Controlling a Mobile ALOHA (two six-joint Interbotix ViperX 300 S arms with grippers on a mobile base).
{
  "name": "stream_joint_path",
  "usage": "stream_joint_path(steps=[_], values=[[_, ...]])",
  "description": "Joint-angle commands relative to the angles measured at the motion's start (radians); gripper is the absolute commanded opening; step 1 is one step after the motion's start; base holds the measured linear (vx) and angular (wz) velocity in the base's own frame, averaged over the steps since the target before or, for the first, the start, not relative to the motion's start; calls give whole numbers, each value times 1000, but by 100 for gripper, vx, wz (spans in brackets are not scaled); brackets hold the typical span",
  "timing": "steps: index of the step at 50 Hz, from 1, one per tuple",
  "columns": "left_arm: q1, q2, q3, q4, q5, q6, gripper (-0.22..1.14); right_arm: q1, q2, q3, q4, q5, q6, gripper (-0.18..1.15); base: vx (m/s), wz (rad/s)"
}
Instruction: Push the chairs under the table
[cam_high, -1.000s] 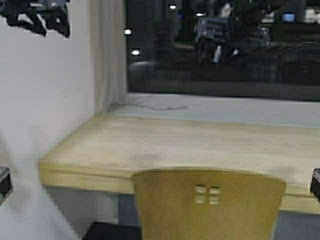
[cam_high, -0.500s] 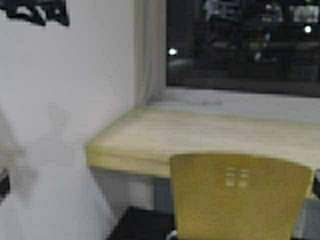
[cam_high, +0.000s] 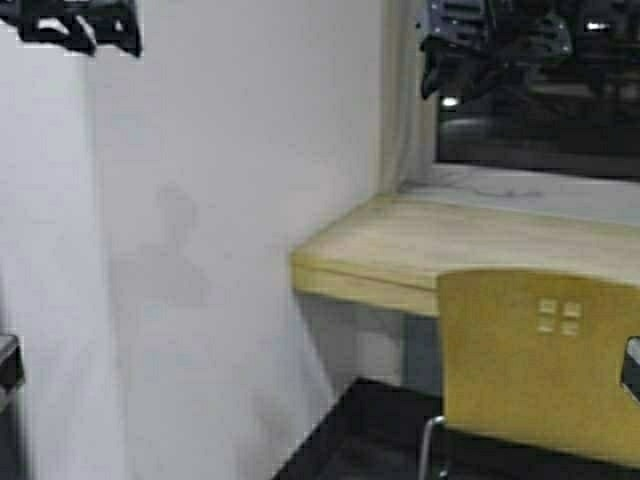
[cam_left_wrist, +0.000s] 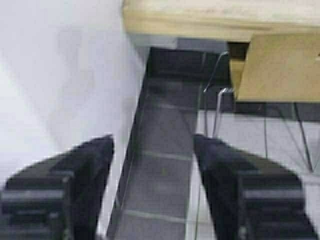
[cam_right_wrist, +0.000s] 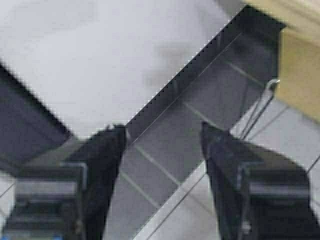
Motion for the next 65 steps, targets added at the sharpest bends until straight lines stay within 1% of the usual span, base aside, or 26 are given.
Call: stream_joint_path(steps=[1,13,41,49,65], values=[[-2,-17,-25,5,-11,0,86,0,-14,-28,2,2,5,84,-37,23],[-3,-31,-25,0,-12,-3,86,14,-15,-38,2,14,3,84,-38,16],[-3,-31,-32,-3,-12,-18,86,15,40,-77,-3,15,0,84,-38,4],[-2,-38,-35,-3,-12,-38,86,14,41,-94,-3,57,-3,84,-37,9],[-2,-60,-34,-3,-12,-60,86,12,31,-104,-6,77,-6,84,-36,-1]])
